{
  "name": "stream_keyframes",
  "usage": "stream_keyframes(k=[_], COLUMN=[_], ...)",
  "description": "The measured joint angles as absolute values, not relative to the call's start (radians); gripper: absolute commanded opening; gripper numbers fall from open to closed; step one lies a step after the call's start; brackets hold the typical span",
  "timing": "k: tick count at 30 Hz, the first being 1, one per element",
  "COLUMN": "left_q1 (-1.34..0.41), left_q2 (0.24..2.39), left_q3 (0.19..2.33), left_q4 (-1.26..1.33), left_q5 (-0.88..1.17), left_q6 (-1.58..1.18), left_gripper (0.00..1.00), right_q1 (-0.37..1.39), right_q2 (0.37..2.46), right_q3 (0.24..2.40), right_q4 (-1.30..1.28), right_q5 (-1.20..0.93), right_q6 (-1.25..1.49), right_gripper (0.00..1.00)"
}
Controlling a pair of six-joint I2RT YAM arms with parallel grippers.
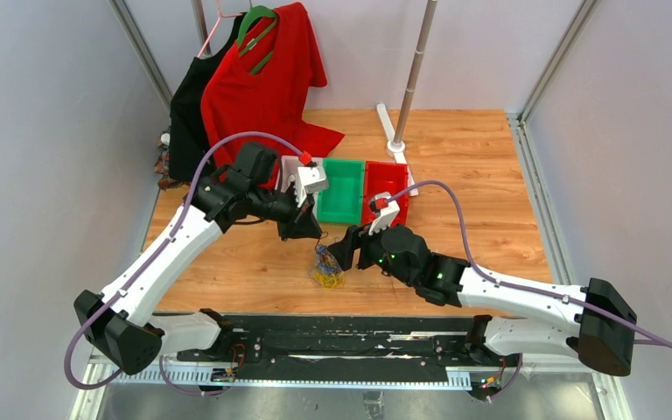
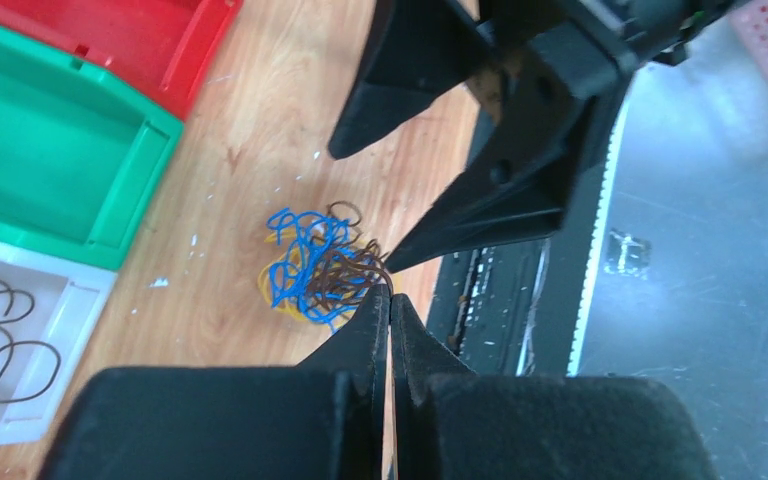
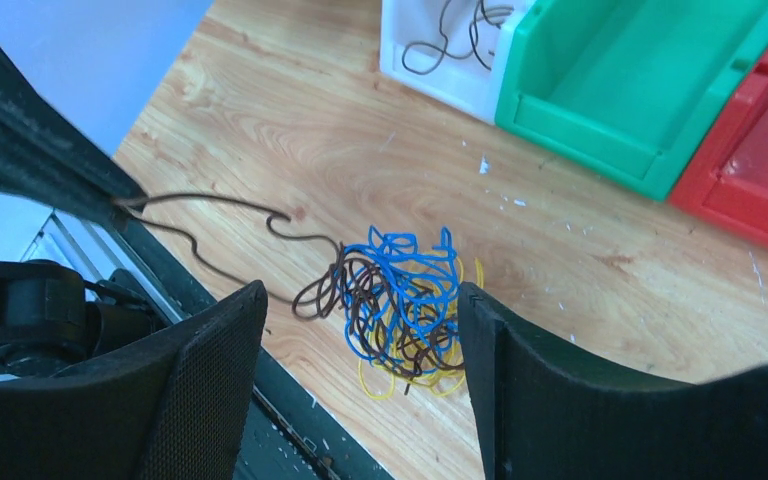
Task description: Untangle the cables
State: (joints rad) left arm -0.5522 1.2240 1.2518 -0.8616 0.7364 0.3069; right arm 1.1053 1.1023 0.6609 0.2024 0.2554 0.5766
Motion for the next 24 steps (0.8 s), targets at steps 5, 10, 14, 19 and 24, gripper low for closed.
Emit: stream_keyframes(k=[5,10,14,19,24], left_q1=[-0.552,-0.552,-0.552,-0.554,-0.561], left_q2=[1.215,1.215,1.215,1.215,1.215], left_q3=[1.274,1.293,1.313,1.330,1.330], left_q4=[-0.888,-0.907,-0.912,-0.915,-0.915], left_q5=[0.791,0.809,0.810,0.820,0.831], left_q6=[0.279,0.263,0.249,0.233,0.226], left_gripper=[0.01,0.01,0.01,0.01,0.01], right_q1=[1.107,1.107,1.107,1.107,1.107], right_q2=[1.102,1.101,1.093,1.084,1.105], right_q3=[0.663,0.664,0.664,0.664,0.672], right_q4=[0.262,0.288,0.291,0.304,0.341], right_q5=[0.262,0.261,0.255,0.252,0.237], right_q6=[0.556,0.550,0.550,0.550,0.550], right_gripper=[0.70,0.70,0.70,0.70,0.70])
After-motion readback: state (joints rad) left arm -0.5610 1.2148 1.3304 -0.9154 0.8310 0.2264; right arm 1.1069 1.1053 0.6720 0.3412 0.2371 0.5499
